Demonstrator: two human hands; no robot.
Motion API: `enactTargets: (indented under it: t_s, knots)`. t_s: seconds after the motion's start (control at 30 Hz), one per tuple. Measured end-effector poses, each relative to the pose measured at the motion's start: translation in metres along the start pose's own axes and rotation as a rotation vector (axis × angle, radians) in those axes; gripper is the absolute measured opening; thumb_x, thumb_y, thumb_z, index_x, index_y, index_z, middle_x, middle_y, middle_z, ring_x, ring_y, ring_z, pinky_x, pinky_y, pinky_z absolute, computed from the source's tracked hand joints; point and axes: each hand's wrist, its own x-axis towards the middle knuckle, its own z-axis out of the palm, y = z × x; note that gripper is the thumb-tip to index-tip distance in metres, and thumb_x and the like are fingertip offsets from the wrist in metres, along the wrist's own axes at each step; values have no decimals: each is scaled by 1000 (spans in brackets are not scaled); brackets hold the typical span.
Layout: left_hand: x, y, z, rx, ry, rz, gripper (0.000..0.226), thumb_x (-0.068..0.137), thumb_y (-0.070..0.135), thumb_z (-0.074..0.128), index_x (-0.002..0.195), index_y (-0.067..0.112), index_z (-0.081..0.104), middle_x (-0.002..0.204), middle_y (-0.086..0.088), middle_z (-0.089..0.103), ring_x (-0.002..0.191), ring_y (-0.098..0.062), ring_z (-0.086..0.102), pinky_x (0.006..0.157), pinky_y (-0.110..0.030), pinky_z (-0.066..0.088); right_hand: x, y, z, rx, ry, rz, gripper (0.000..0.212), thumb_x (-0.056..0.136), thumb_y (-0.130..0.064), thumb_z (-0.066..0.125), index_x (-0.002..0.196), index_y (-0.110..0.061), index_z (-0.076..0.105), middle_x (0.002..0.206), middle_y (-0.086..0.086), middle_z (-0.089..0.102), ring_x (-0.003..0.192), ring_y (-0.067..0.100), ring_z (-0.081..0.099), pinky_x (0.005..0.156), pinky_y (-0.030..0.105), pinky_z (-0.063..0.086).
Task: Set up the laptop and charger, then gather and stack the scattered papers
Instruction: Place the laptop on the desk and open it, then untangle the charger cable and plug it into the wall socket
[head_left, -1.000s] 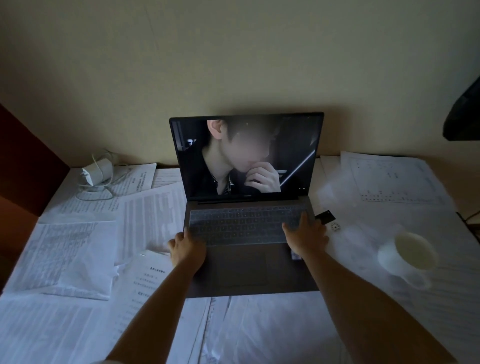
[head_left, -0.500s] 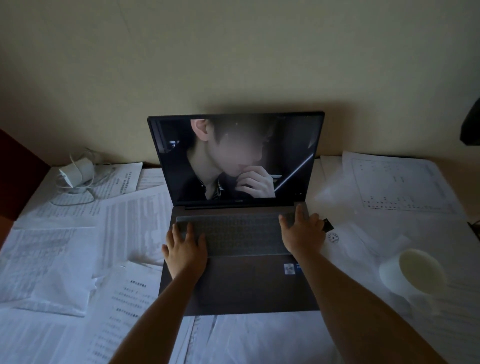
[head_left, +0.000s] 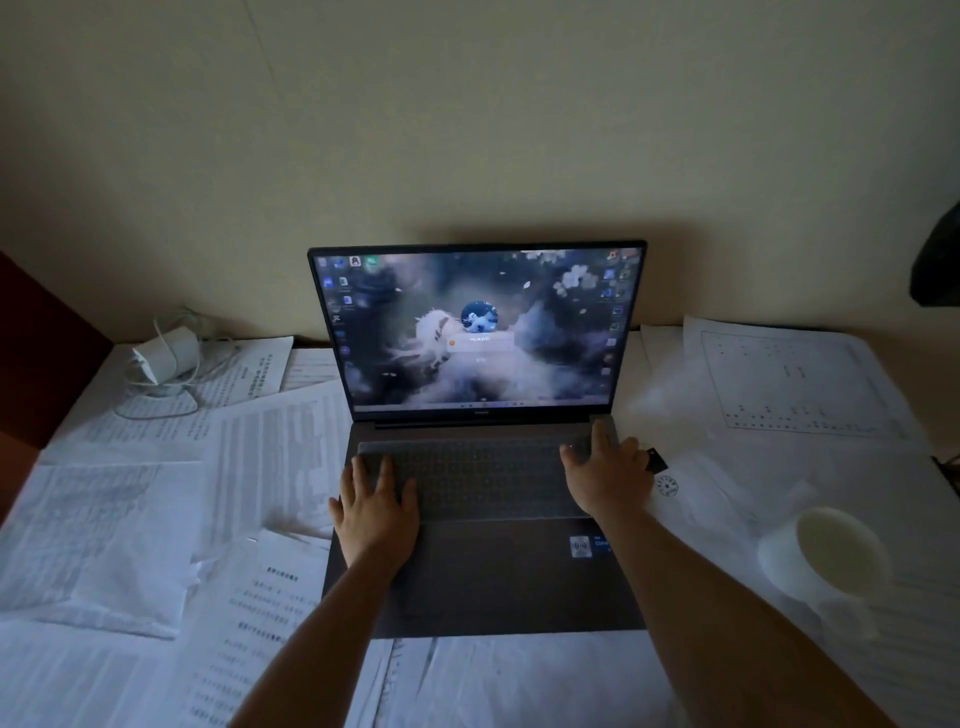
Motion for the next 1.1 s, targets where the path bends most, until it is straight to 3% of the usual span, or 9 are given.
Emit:
enactTargets:
  t_s: [0.27,0.4,0.53,0.67,0.83,1.1]
  knots:
    - [-9,2,-8,15,-42,38,54,100,44,27,150,26,21,159,-3,11,147,-24,5,118,-50,9,-18,-5,0,34,40,9,70,94,-58,33,151,-22,12,153,18,14,139,37,17,110,46,24]
    - [-20,-2,-15,-56,-46,79,47,100,28,35,147,22,32,156,-1,26,144,-22,20,117,-46,20,-46,-13,11,-3,38,-129,66,95,-54,37,149,-21,21,154,17,16,140,35,17,113,44,22]
    - [-35,-12,-21,-159,-51,105,40,96,11,37,134,16,51,142,-5,47,129,-23,43,109,-40,37,-72,-25,21,-7,-25,-259,60,96,-48,41,148,-22,25,156,12,16,143,32,14,114,43,21]
    - [-51,-26,-33,-242,-50,79,33,95,7,39,115,17,63,123,-7,60,108,-23,57,94,-35,48,-98,-47,28,19,-59,-388,58,95,-44,46,146,-22,30,154,10,21,143,28,17,115,41,24]
    - [-55,-56,-46,-252,-73,18,36,94,8,38,114,20,66,119,-6,64,104,-24,61,91,-36,51,-123,-87,36,43,-110,-550,56,95,-39,49,145,-19,34,150,8,31,140,26,24,116,40,24]
    - [-35,-116,-74,-382,-78,43,44,89,-1,39,115,21,66,130,-2,59,118,-20,55,103,-30,43,-154,-147,51,91,-245,-484,56,95,-32,49,147,-17,32,153,7,27,143,25,22,116,37,23]
